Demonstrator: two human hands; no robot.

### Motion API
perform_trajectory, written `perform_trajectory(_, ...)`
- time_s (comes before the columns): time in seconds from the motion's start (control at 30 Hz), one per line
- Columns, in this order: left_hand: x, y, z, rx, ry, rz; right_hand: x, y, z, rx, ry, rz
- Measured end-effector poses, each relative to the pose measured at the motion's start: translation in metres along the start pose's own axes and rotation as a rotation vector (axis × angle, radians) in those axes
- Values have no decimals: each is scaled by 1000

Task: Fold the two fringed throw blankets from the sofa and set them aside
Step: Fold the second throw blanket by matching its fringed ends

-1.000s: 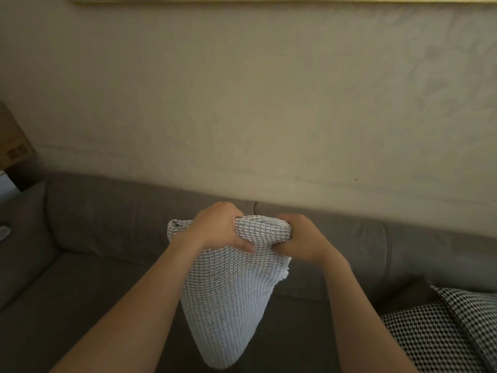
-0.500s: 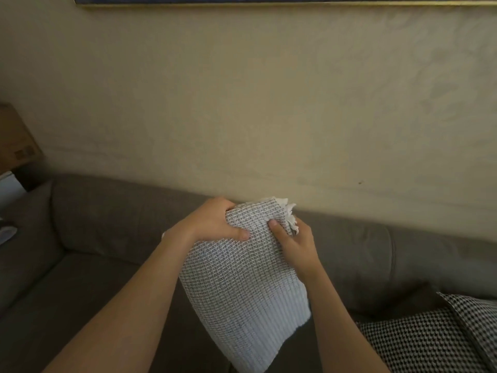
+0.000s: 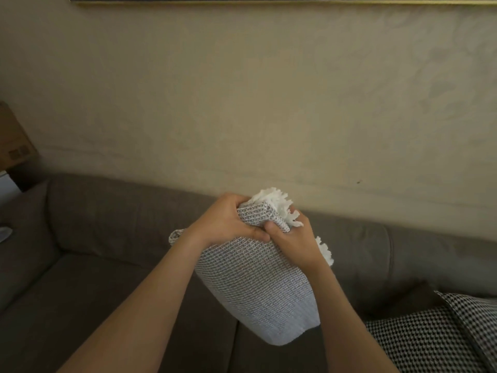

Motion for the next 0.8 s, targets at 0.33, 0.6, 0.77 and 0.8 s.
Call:
perform_trajectory(0.33,-22,5,16,46,5,38,-1,-27,27,237,16,-406)
perform_trajectory(0.6,-21,19,-7,13,417,452,0,-30,34,393,-50,-528)
perform_trajectory(0.77,-14,26,-24,4,653,646,-3,-33,25,448,203,-362)
perform_trajectory(0.8,-13,25,-29,-3,609,668,-3,-33,23,469,242,-343)
Point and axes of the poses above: each hand's wrist, its own y-axis towards the middle knuckle, its own x-axis out of the palm, z = x × y, the point moved 4 cm from there along y, towards the middle knuckle, and after that the axes turned 2 degrees about z, right-handed, at the moved point
